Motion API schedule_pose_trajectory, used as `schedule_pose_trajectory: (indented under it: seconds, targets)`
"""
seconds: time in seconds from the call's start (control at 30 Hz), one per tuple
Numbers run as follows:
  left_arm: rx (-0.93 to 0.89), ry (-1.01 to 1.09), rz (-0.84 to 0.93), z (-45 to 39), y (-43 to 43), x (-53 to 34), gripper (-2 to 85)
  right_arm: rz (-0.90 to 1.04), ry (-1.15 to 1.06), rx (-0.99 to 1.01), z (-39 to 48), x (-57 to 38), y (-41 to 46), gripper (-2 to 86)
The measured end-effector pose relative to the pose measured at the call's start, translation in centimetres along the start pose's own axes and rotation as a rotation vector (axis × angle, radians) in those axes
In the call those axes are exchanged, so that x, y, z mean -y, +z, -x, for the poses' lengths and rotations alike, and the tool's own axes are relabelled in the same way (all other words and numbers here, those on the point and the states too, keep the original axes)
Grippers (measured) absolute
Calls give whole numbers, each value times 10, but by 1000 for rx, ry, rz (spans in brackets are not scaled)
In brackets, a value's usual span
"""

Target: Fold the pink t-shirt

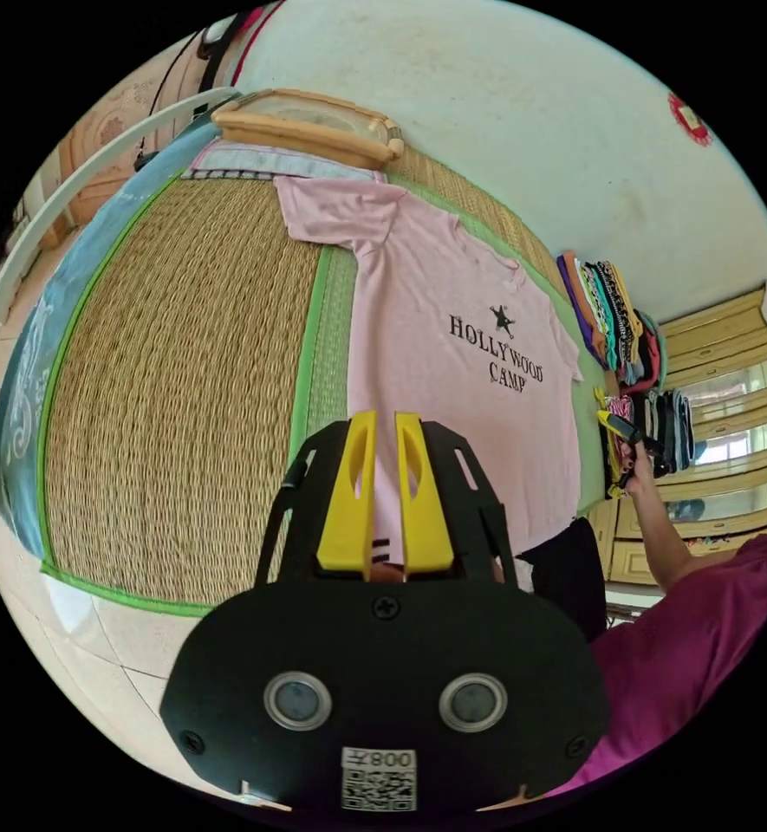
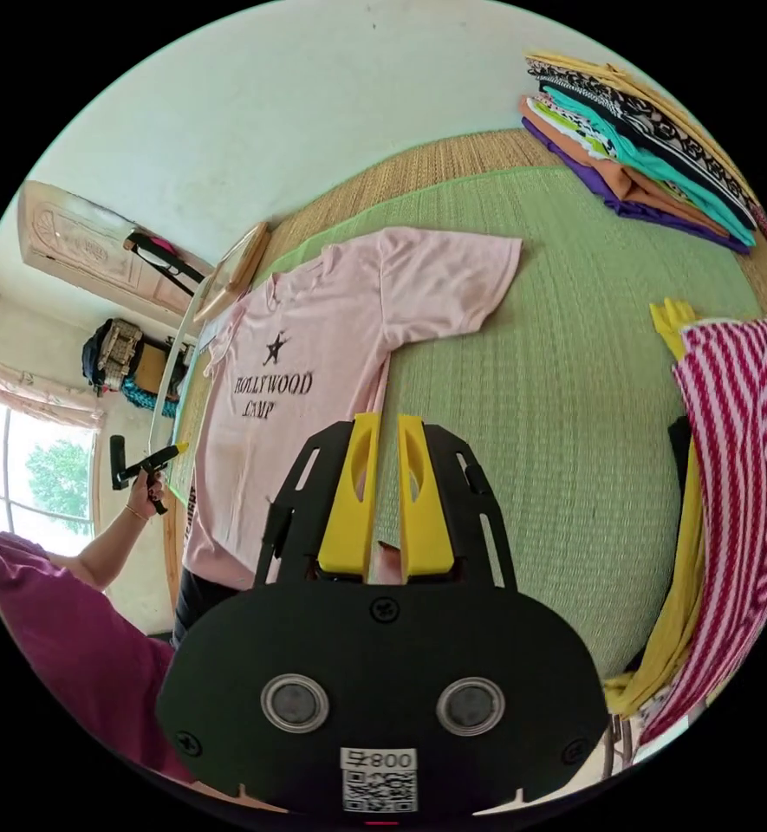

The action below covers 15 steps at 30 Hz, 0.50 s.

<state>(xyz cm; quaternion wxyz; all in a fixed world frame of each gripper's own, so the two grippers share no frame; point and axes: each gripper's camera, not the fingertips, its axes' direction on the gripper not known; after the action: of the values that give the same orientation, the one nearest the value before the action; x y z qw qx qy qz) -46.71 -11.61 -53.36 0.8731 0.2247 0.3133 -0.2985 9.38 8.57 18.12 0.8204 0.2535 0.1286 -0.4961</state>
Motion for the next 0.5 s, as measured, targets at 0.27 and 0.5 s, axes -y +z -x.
schedule_pose_trajectory:
  seconds: [0.27,0.5]
  targets:
    - [20,-133,63,32,-28,-135,66,198,-21,56,48,-106,20,67]
    - [-60,-178,121,65,-23,-195,75,258,22,59,50,-154,22,72]
